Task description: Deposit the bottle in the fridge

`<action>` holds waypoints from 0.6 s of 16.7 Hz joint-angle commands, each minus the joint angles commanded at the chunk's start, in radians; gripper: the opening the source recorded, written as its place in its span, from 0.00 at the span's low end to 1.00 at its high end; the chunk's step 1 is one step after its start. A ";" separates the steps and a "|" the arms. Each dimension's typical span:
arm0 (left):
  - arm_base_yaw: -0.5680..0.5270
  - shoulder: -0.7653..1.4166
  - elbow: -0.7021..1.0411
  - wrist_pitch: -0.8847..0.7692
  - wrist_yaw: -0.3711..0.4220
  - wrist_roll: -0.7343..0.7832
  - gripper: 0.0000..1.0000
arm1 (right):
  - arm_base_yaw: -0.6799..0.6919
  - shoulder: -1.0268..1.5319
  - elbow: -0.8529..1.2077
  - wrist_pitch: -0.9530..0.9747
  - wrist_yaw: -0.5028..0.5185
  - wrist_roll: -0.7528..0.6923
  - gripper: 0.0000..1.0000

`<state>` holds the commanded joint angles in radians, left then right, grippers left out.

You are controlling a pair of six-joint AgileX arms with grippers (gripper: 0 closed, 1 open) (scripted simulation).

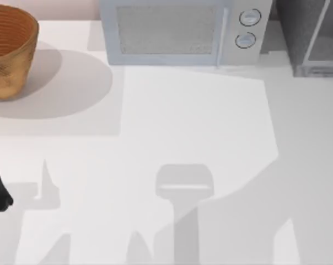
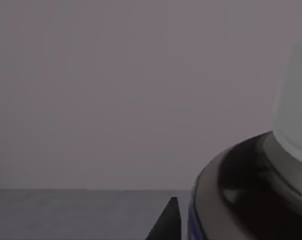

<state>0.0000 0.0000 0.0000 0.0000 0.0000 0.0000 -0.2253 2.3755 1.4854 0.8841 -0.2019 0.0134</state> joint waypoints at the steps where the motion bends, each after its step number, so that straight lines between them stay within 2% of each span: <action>1: 0.000 0.000 0.000 0.000 0.000 0.000 1.00 | 0.000 0.000 0.000 0.000 0.000 0.000 0.76; 4: 0.000 0.000 0.000 0.000 0.000 0.000 1.00 | 0.000 0.000 0.000 0.000 0.000 0.000 0.98; 10: 0.000 0.000 0.000 0.000 0.000 0.000 1.00 | 0.000 0.000 0.000 0.000 0.000 0.000 1.00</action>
